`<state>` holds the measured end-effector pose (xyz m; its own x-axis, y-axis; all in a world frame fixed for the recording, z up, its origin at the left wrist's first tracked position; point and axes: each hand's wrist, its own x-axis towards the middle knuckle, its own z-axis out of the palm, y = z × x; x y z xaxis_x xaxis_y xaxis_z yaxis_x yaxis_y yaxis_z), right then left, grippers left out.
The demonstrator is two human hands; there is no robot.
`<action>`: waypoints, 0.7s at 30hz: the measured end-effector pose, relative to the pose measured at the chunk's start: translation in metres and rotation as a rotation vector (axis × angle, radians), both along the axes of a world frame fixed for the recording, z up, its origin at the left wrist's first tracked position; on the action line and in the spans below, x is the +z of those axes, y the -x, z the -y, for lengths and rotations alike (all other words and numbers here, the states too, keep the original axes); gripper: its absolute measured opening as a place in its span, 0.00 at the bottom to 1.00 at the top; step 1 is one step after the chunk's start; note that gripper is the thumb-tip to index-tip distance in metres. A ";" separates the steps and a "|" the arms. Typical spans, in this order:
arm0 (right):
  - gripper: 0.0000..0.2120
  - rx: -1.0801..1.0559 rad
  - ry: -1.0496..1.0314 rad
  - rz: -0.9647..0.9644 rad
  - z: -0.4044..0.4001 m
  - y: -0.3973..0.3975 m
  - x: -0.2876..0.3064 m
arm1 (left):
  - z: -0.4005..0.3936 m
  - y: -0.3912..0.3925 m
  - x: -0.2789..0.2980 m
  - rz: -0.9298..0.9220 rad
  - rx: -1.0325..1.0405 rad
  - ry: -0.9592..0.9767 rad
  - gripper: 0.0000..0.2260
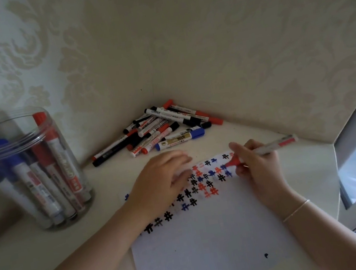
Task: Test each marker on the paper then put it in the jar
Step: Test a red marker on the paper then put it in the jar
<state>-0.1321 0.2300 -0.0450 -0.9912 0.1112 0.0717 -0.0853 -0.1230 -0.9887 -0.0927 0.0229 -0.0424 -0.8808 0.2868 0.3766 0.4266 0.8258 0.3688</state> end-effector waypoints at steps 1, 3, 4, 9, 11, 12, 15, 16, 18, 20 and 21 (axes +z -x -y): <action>0.14 0.000 0.133 0.027 -0.003 0.000 0.003 | 0.000 0.003 0.001 -0.045 0.051 0.002 0.20; 0.13 0.025 0.259 0.051 -0.006 0.003 0.004 | -0.001 0.008 0.000 -0.013 0.123 0.053 0.21; 0.11 0.053 0.303 0.048 -0.007 0.003 0.004 | -0.001 0.010 -0.003 0.025 0.143 0.069 0.22; 0.12 0.162 0.538 0.079 -0.010 0.004 0.004 | -0.004 0.022 -0.008 0.093 0.196 0.043 0.18; 0.17 0.159 0.553 0.082 -0.008 0.004 0.005 | -0.005 0.024 -0.006 0.040 0.193 -0.029 0.14; 0.17 0.146 0.563 0.080 -0.007 0.005 0.004 | -0.007 0.025 -0.005 0.006 0.173 -0.064 0.14; 0.14 0.115 0.551 0.083 -0.006 0.005 0.004 | -0.013 0.022 -0.002 0.016 0.087 -0.200 0.14; 0.12 0.115 0.522 0.075 -0.006 0.005 0.004 | -0.014 0.020 -0.001 0.039 0.073 -0.244 0.14; 0.14 0.125 0.464 0.039 -0.006 0.004 0.003 | -0.014 0.019 -0.001 0.063 0.059 -0.295 0.15; 0.17 0.121 0.404 0.003 -0.005 0.004 0.002 | -0.015 0.018 -0.002 0.059 0.045 -0.318 0.15; 0.18 0.117 0.372 -0.007 -0.004 0.004 0.002 | -0.016 0.019 -0.002 0.059 0.035 -0.327 0.15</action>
<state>-0.1358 0.2339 -0.0427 -0.9984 0.0169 0.0542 -0.0556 -0.4822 -0.8743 -0.1112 0.0387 -0.0441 -0.9111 0.1284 0.3917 0.3702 0.6731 0.6402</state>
